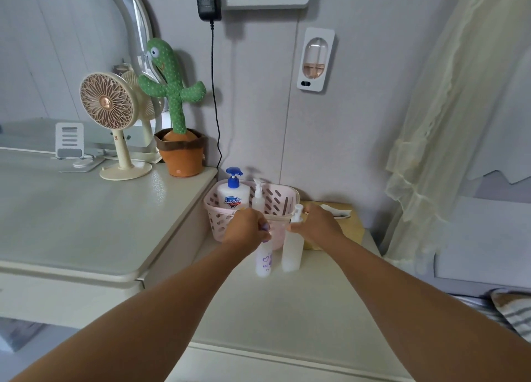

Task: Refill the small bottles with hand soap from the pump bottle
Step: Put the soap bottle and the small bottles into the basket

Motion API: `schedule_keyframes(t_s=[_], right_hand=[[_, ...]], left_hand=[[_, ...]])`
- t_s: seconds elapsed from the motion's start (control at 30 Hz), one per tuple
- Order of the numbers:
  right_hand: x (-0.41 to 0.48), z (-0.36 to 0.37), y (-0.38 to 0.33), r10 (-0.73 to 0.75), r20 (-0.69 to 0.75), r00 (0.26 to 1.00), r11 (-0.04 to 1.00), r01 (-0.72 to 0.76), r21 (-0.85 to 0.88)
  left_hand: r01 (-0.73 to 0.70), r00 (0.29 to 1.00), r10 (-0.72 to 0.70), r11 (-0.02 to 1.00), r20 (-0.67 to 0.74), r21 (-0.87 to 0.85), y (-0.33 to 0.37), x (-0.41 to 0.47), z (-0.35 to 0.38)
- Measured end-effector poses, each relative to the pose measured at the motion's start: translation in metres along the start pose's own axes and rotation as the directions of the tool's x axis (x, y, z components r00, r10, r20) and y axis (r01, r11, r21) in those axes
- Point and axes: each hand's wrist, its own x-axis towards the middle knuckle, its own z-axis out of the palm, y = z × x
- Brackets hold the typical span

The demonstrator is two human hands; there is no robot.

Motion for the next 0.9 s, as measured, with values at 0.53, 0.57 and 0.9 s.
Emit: schedule_keyframes(t_s=[0.53,0.57,0.9], right_hand=[[-0.012,0.005,0.001,-0.210,-0.233,0.950,0.964,0.162,-0.209],[-0.013,0.002,-0.003,-0.235,-0.261,0.936,0.962,0.186,-0.198],[0.002,-0.040,-0.055,-0.314,-0.528,0.789,0.947,0.300,-0.115]], left_hand=[[0.014,0.999,-0.020,0.992,-0.049,-0.123,-0.017,-0.001,-0.001],[0.013,0.999,-0.020,0.992,-0.051,-0.127,-0.017,-0.001,-0.002],[0.011,0.999,-0.018,0.990,-0.047,-0.141,-0.028,-0.003,-0.008]])
